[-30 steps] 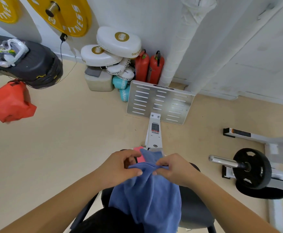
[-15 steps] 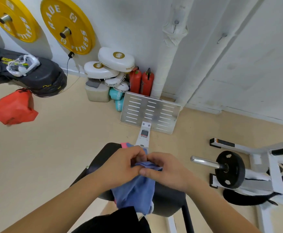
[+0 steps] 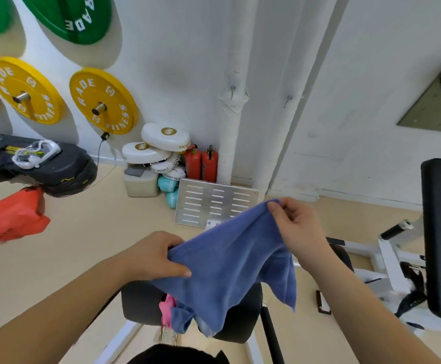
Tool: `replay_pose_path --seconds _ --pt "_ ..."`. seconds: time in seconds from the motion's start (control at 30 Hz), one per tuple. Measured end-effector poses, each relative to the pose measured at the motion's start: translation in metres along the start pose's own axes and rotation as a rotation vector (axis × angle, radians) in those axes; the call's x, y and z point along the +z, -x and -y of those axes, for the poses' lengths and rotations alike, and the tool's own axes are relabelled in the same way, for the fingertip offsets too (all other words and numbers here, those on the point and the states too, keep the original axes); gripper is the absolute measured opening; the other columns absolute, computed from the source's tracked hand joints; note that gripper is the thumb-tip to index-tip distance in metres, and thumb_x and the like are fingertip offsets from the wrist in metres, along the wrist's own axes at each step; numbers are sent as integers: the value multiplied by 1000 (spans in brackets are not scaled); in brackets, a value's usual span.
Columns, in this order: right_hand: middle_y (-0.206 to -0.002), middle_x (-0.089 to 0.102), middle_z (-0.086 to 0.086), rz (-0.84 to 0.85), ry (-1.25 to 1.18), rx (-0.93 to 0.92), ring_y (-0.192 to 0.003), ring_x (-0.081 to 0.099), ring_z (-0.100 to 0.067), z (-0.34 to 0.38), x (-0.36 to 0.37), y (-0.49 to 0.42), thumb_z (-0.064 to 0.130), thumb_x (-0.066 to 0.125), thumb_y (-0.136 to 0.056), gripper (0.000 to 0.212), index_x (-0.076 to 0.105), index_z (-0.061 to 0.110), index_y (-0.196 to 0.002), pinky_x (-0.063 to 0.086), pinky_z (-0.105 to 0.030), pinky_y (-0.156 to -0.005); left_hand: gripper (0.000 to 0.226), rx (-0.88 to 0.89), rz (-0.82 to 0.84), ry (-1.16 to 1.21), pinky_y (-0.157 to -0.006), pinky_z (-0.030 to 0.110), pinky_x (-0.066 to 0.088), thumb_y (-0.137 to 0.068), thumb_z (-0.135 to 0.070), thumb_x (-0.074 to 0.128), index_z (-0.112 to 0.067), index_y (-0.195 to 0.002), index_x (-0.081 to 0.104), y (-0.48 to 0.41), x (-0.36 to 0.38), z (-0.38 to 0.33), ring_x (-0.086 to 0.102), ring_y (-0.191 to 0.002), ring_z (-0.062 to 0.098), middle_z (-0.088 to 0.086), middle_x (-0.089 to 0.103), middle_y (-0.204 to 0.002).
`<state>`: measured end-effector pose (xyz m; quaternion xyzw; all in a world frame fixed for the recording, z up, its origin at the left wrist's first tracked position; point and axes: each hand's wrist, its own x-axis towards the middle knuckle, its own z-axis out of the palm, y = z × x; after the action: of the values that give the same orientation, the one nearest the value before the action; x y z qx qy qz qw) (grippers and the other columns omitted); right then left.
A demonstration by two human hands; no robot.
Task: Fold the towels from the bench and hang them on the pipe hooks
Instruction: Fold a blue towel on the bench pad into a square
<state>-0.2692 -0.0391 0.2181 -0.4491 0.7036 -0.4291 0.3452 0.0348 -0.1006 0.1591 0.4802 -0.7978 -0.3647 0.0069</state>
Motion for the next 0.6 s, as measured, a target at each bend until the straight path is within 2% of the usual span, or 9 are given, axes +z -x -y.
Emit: replay_pose_path --seconds 0.07,0.17,0.23,0.3,0.37,0.53,0.6 --pt "-82 73 3 -28 -16 -8 -83 65 -9 1 -13 0 30 59 -103 19 74 26 -92 52 -27 -77 46 -27 -96 -72 -54 21 32 -72 -49 84 -15 -64 54 -3 -17 -6 40 -54 7 -8 45 -56" --pt "-76 68 2 -25 -46 -38 -77 59 -11 1 -22 -7 25 56 -105 22 74 19 -93 45 -24 -70 56 -30 -230 -202 -55 30 33 -68 -60 82 -12 -64 53 -10 -48 -24 39 -55 10 -4 44 -56" --pt "-82 70 6 -53 -84 -44 -83 61 -12 4 -24 -16 26 58 -104 20 75 18 -100 46 -25 -74 52 -33 -313 -313 -56 32 38 -68 -63 80 -20 -63 51 -13 -73 -37 48 -59 12 -5 52 -58" --pt "-92 75 10 -91 -139 -48 -95 66 -14 11 -25 -25 28 63 -102 18 77 20 -108 52 -29 -84 43 -25 -379 -398 -58 32 45 -72 -61 78 -25 -67 54 -13 -97 -48 57 -65 13 -5 60 -64" --pt "-99 79 10 -104 -175 -74 -102 70 -16 20 -24 -30 28 66 -99 16 78 24 -109 55 -35 -92 32 9 -427 -371 -60 32 48 -75 -52 79 -26 -72 60 -7 -118 -51 60 -69 15 -5 64 -68" --pt "-97 77 7 17 -114 -70 -91 71 -18 11 -12 -16 26 63 -101 13 75 31 -102 55 -30 -82 9 38 -359 -240 -72 38 52 -83 -31 79 -26 -84 71 14 -119 -19 61 -79 15 -5 66 -82" --pt "-97 76 3 88 -39 -9 -89 71 -22 -13 -1 -11 24 61 -103 14 74 29 -104 56 -38 -85 5 29 -319 -222 -79 35 52 -87 -26 78 -24 -91 76 21 -96 7 60 -84 13 -6 63 -92"
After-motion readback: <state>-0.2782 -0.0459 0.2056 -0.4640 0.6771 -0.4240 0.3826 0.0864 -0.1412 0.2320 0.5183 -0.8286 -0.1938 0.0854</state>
